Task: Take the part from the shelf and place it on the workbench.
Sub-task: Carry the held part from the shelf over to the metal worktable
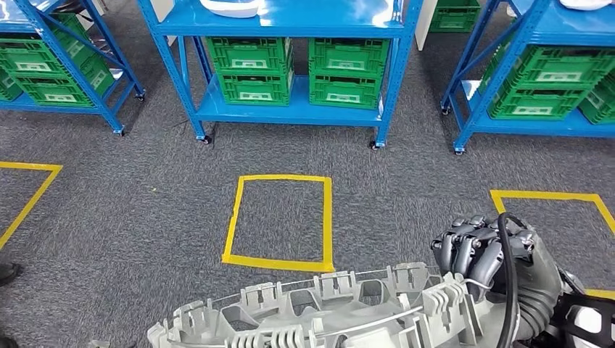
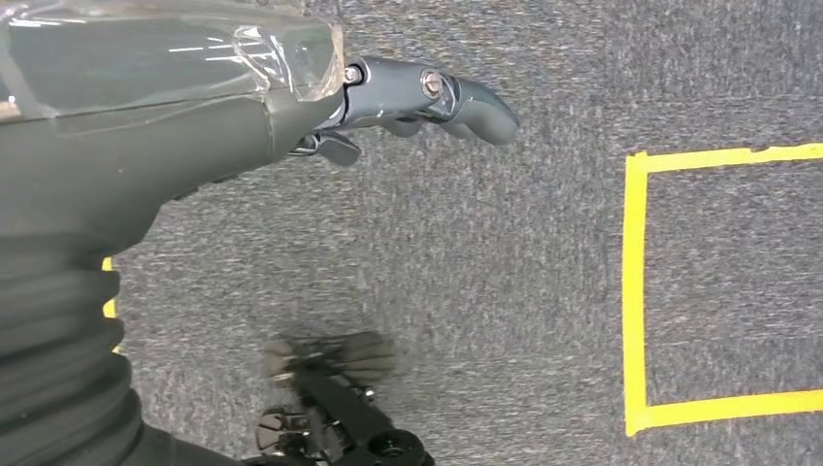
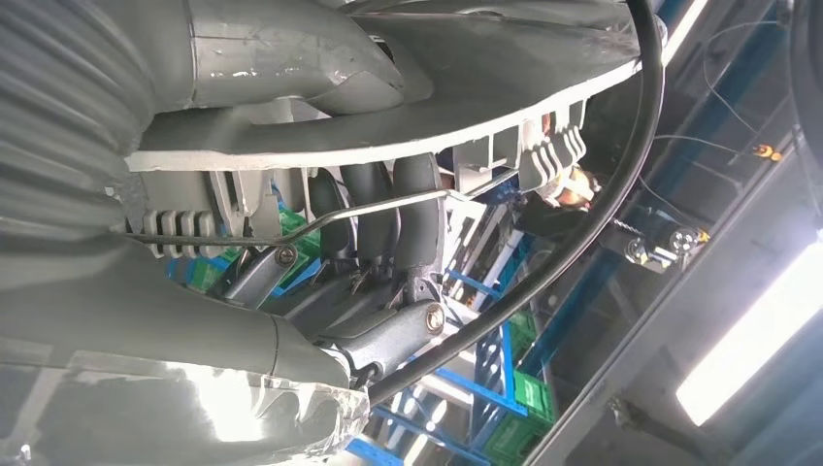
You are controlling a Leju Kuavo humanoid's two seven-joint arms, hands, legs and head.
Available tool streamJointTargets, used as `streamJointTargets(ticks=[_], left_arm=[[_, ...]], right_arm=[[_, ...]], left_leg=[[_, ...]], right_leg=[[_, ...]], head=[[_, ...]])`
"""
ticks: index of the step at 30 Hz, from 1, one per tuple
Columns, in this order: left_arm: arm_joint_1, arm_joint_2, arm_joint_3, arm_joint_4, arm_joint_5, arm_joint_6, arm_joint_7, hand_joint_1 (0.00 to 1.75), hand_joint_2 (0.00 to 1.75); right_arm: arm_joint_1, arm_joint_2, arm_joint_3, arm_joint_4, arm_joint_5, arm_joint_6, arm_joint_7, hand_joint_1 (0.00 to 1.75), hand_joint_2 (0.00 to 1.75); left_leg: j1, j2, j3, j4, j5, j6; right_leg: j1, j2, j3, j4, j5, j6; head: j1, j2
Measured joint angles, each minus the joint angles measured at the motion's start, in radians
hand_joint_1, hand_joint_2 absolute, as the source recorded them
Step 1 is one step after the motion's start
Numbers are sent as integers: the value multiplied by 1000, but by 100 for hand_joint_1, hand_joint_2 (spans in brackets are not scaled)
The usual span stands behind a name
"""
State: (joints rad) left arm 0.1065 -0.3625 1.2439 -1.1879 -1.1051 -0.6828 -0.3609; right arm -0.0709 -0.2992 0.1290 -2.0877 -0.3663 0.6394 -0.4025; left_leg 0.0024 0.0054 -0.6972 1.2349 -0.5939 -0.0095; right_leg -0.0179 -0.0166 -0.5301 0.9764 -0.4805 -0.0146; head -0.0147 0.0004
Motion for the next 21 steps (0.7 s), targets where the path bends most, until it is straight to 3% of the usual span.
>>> streamJointTargets(ticks=[1,2,3,4,5,6,7,8,10,11,12,14,15,16,17,18,19,20,21], left_arm=[[-3,0,3,1,-2,0,-2,0,175],[-6,0,5,2,-2,0,-2,0,175],[-8,0,6,3,0,0,-2,0,175],[-9,1,7,3,3,0,0,0,175],[-10,2,7,3,6,0,1,0,175],[-11,3,7,3,10,0,3,0,175],[-12,5,7,2,13,0,4,0,175],[-13,5,7,2,15,-1,6,0,175],[-13,5,7,2,22,-1,9,0,175],[-13,4,6,2,27,-1,10,0,175],[-12,4,5,2,33,-1,13,0,175],[-9,2,-1,3,43,0,19,0,175],[-7,1,-4,3,45,1,23,0,175],[-5,0,-7,3,47,1,24,0,175],[-5,0,-10,3,49,2,26,0,175],[-5,0,-13,3,49,2,27,0,175],[-5,-1,-15,3,49,2,27,0,175],[-4,-1,-17,3,49,2,27,0,175],[-4,0,-19,3,49,2,28,0,175]], right_arm=[[1,2,0,0,2,1,-2,175,175],[3,5,0,1,4,3,-4,175,175],[4,7,0,1,5,5,-5,175,175],[5,9,0,1,6,6,-5,175,175],[5,12,0,0,6,8,-4,175,175],[5,13,-1,0,7,9,-4,175,175],[5,15,-1,0,7,9,-3,175,175],[5,15,-2,0,8,9,-3,175,175],[8,16,-6,-1,14,8,-7,175,175],[10,17,-8,-2,18,8,-11,175,175],[11,17,-12,-3,23,8,-16,175,175],[13,19,-16,-5,27,8,-21,175,175],[14,20,-17,-6,28,9,-22,175,175],[15,22,-18,-7,28,9,-22,175,175],[16,24,-18,-7,28,9,-22,175,175],[16,25,-18,-8,28,9,-22,175,175],[16,26,-18,-9,29,9,-22,175,175],[16,27,-18,-12,29,9,-22,175,175],[15,28,-19,-15,29,9,-21,175,175]], left_leg=[[1,-1,2,43,-3,-1],[2,-1,17,58,16,0],[2,-2,50,37,47,3],[1,-5,101,-18,72,10],[-2,-7,163,-97,75,19],[-4,-10,220,-179,64,26],[-8,-12,259,-238,48,32],[-12,-12,277,-273,37,36],[-15,-8,265,-289,58,46],[-14,-5,254,-295,74,55],[-13,-1,238,-301,92,61],[-12,3,205,-302,122,69],[-14,5,187,-299,137,68],[-15,7,167,-295,152,68],[-15,9,146,-289,165,66],[-14,10,123,-280,177,64],[-13,10,100,-268,186,60],[-14,10,80,-254,193,56],[-15,10,63,-241,200,50]], right_leg=[[1,2,-17,3,13,1],[1,4,-35,7,25,4],[2,6,-53,10,36,6],[3,8,-68,13,48,8],[5,10,-79,15,58,11],[6,10,-87,15,69,15],[6,10,-91,13,80,21],[4,10,-95,11,91,28],[1,10,-102,4,107,38],[1,11,-111,14,92,37],[1,12,-123,41,60,32],[0,12,-153,151,-42,19],[0,13,-163,220,-76,21],[-1,13,-166,277,-86,30],[-1,13,-157,309,-75,42],[-3,13,-131,306,-49,55],[-4,13,-87,263,-27,65],[-6,12,-28,190,-25,67],[-5,13,28,109,-40,61]], head=[[0,0],[0,0],[0,0],[-1,0],[0,0],[0,0],[0,0],[0,0],[-2,0],[-1,0],[1,0],[4,0],[5,0],[5,0],[5,0],[5,0],[5,0],[5,0],[5,0]])
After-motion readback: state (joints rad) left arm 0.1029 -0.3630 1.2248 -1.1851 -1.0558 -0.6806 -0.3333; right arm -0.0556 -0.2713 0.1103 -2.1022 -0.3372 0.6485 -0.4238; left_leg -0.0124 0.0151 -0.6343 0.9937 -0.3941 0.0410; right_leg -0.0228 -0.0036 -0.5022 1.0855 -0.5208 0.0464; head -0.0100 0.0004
